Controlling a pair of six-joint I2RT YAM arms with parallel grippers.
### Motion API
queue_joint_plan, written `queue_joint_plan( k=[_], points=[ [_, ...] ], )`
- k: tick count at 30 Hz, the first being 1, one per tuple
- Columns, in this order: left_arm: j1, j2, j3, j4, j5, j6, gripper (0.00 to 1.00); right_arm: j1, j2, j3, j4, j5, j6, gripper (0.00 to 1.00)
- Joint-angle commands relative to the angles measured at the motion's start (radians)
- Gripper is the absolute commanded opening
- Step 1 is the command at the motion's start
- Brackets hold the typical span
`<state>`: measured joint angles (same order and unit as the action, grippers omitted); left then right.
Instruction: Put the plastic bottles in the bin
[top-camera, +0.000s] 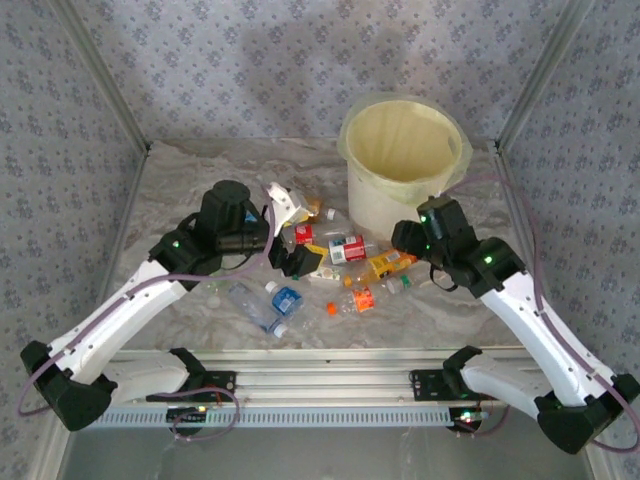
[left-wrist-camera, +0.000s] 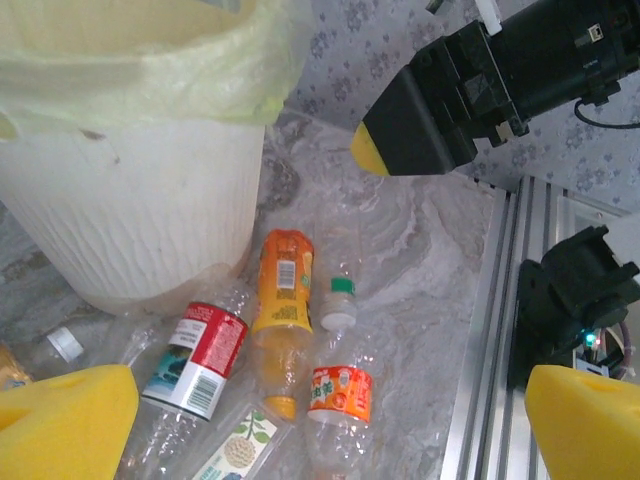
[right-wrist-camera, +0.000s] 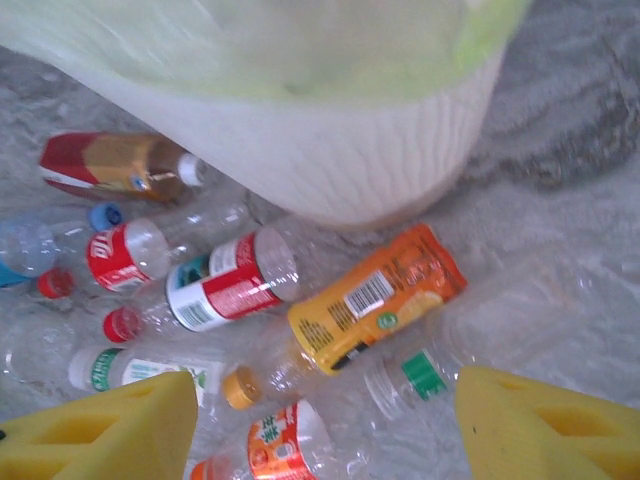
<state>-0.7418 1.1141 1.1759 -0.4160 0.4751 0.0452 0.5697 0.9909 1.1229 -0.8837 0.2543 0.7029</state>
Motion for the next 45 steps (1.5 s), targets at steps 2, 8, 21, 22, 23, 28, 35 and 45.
queue_joint_plan(
  k=[2,8,21,22,23,28,35,45],
  points=[
    [0.003,-0.014,-0.037,0.062,0.049,0.012,1.0,0.042,-0.021,-0.078,-0.062,0.049,0.167,0.71],
    [0.007,-0.003,-0.102,0.113,0.04,-0.017,0.99,0.1,-0.04,-0.164,-0.08,0.053,0.302,0.71],
    [0.003,0.046,-0.139,0.138,0.023,-0.024,1.0,0.258,-0.075,-0.32,-0.088,0.087,0.528,0.75],
    [0.002,0.05,-0.139,0.135,0.017,-0.025,1.0,0.272,-0.076,-0.329,-0.092,0.092,0.55,0.75],
    [0.001,0.052,-0.142,0.136,0.011,-0.023,1.0,0.283,-0.077,-0.339,-0.093,0.095,0.567,0.76],
    [-0.001,0.054,-0.143,0.129,-0.006,-0.016,1.0,0.343,-0.077,-0.376,-0.104,0.13,0.659,0.79],
    [-0.001,0.034,-0.14,0.099,-0.078,0.021,1.0,0.386,-0.057,-0.406,-0.079,0.137,0.756,0.8],
    [-0.002,0.025,-0.139,0.091,-0.104,0.036,1.0,0.379,-0.04,-0.463,0.037,0.125,0.805,0.78]
  ],
)
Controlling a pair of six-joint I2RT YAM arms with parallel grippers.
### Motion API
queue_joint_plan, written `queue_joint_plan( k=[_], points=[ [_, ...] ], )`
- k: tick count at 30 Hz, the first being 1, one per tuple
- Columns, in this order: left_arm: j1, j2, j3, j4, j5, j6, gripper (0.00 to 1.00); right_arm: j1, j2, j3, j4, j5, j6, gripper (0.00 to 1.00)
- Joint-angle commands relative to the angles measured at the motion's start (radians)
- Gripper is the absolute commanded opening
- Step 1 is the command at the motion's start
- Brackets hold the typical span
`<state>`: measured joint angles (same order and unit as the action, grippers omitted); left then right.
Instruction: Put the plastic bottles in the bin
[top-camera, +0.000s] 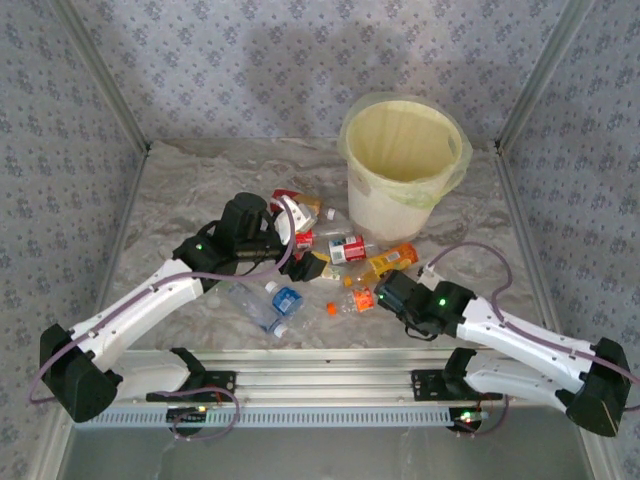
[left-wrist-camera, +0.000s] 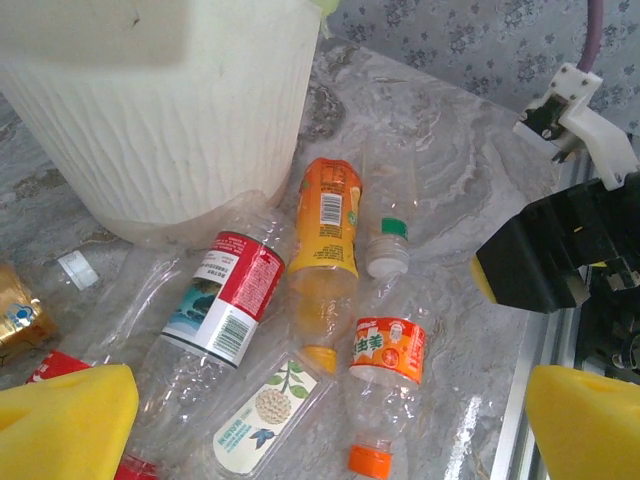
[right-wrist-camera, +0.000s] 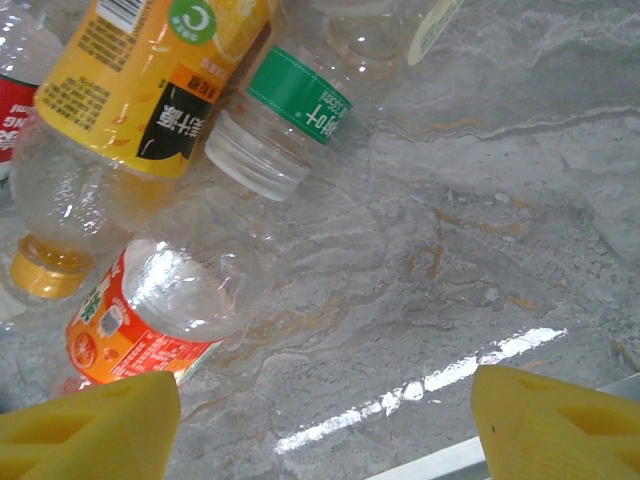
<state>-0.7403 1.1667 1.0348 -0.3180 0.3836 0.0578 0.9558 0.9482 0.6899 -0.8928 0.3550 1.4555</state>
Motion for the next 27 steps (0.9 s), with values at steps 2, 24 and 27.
queue_joint_plan(
  k=[2,24,27],
  points=[
    [-0.003,-0.029,0.002,-0.009,-0.014,0.027,1.0,-0.033,0.011,-0.06,0.139,0.004,0.047,0.77],
    [-0.003,-0.001,0.012,-0.021,0.018,0.03,1.0,-0.028,0.246,-0.095,0.497,-0.045,0.072,0.77],
    [-0.004,0.007,0.015,-0.018,0.034,0.024,1.0,-0.013,0.275,-0.094,0.523,-0.038,0.085,0.77]
  ],
)
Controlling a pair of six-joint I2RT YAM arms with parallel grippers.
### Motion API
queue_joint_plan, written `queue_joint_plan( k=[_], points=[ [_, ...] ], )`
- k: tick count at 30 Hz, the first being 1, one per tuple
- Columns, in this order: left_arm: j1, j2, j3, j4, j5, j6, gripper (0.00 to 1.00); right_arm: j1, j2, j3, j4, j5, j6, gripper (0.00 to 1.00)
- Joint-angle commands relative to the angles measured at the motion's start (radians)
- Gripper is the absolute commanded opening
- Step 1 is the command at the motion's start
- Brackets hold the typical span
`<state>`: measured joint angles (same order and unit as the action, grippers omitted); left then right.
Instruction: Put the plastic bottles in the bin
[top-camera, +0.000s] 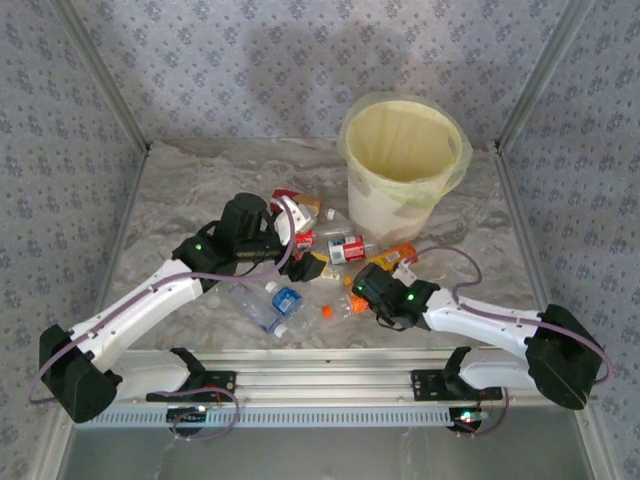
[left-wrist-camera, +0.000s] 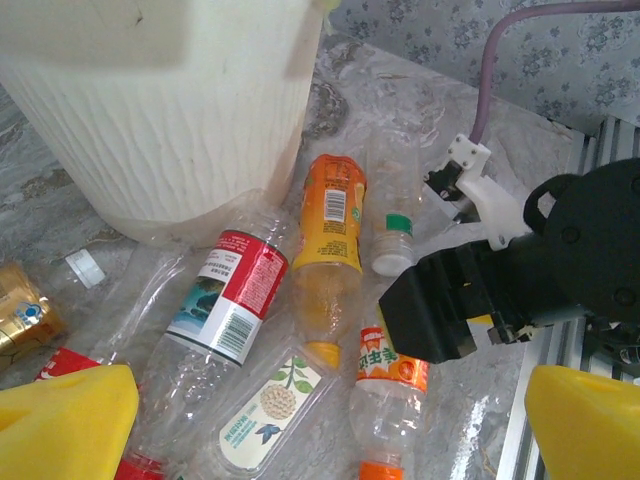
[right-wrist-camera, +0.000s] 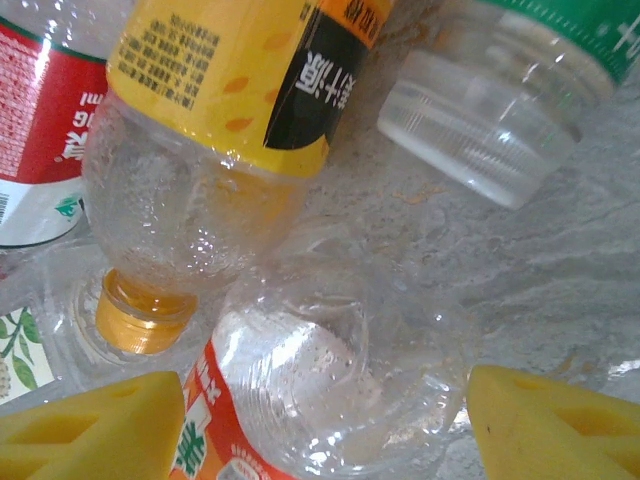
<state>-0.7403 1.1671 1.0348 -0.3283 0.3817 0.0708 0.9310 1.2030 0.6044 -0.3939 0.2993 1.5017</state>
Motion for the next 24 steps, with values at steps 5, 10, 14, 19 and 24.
queue_joint_plan(
  k=[5,10,14,19,24],
  points=[
    [-0.003,0.014,0.019,-0.009,0.048,0.007,1.0,0.022,0.048,-0.004,0.044,0.026,0.048,0.77],
    [-0.003,0.013,0.019,-0.01,0.047,0.01,1.0,0.029,0.055,-0.008,0.047,0.041,0.066,0.81],
    [-0.004,0.017,0.018,-0.009,0.05,0.007,1.0,0.037,0.066,-0.015,0.063,0.051,0.091,0.84],
    [-0.004,0.025,0.019,-0.008,0.056,0.006,1.0,0.055,0.094,-0.012,0.087,0.056,0.108,0.85],
    [-0.005,0.028,0.022,-0.012,0.06,0.005,1.0,0.075,0.129,-0.007,0.11,0.059,0.138,0.88]
  ],
)
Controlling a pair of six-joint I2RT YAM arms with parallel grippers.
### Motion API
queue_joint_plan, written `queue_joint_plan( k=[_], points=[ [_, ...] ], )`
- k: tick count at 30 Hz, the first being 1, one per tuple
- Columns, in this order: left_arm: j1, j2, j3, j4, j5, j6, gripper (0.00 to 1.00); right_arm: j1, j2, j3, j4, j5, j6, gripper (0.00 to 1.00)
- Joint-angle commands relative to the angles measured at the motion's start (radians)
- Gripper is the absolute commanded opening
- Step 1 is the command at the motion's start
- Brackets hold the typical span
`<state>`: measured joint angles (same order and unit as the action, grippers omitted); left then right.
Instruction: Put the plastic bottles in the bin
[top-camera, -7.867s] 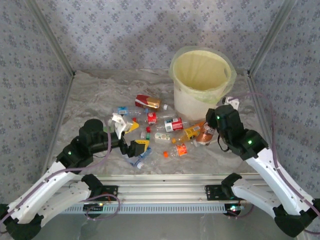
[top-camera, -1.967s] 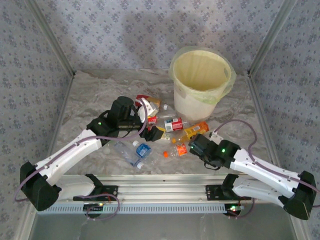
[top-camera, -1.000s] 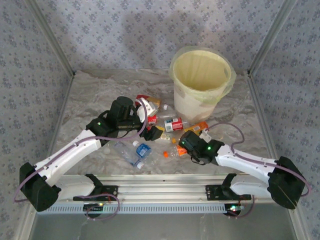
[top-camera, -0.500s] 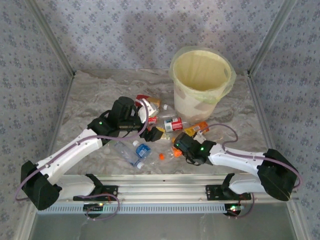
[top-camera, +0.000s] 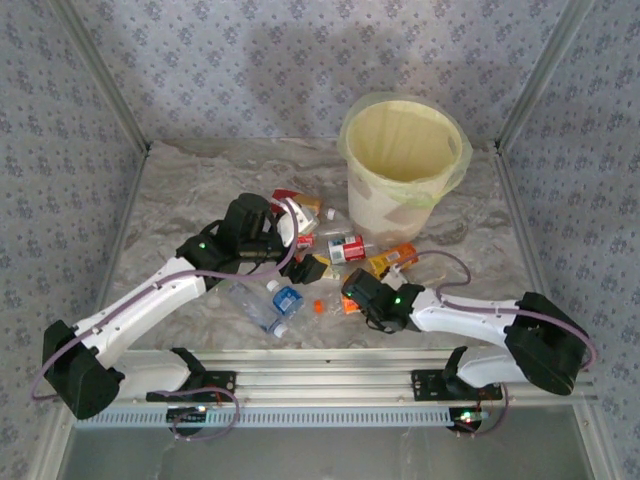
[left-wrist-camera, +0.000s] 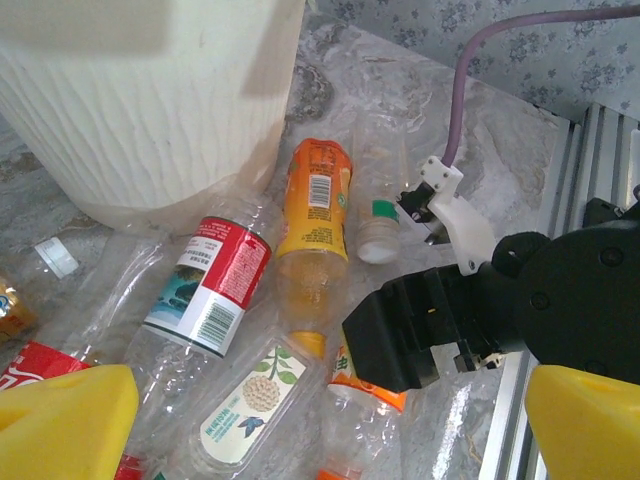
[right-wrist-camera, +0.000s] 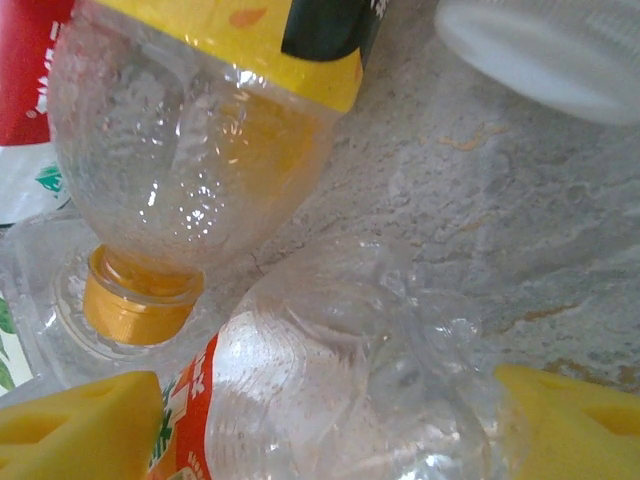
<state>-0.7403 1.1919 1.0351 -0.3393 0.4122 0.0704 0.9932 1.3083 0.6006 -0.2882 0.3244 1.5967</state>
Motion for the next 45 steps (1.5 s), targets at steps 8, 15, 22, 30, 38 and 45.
queue_joint_plan(
  k=[8,15,22,30,38,45],
  points=[
    [-0.008,0.007,0.022,-0.01,0.022,0.012,1.0,0.022,0.078,0.005,0.048,0.059,0.072,0.88],
    [-0.011,0.015,0.024,-0.008,0.033,0.008,1.0,0.021,0.016,-0.046,0.008,0.121,0.144,0.83],
    [-0.012,0.011,0.025,-0.009,0.033,0.009,1.0,0.019,-0.058,-0.099,-0.041,0.157,0.184,0.74],
    [-0.014,0.011,0.026,-0.01,0.031,0.01,1.0,0.019,-0.097,-0.12,-0.078,0.178,0.199,0.69],
    [-0.014,0.015,0.026,-0.009,0.037,0.007,1.0,0.023,-0.182,-0.143,-0.155,0.201,0.212,0.78],
    [-0.013,0.019,0.026,-0.009,0.038,0.006,1.0,0.069,-0.172,-0.111,-0.158,0.196,0.235,0.95]
  ],
)
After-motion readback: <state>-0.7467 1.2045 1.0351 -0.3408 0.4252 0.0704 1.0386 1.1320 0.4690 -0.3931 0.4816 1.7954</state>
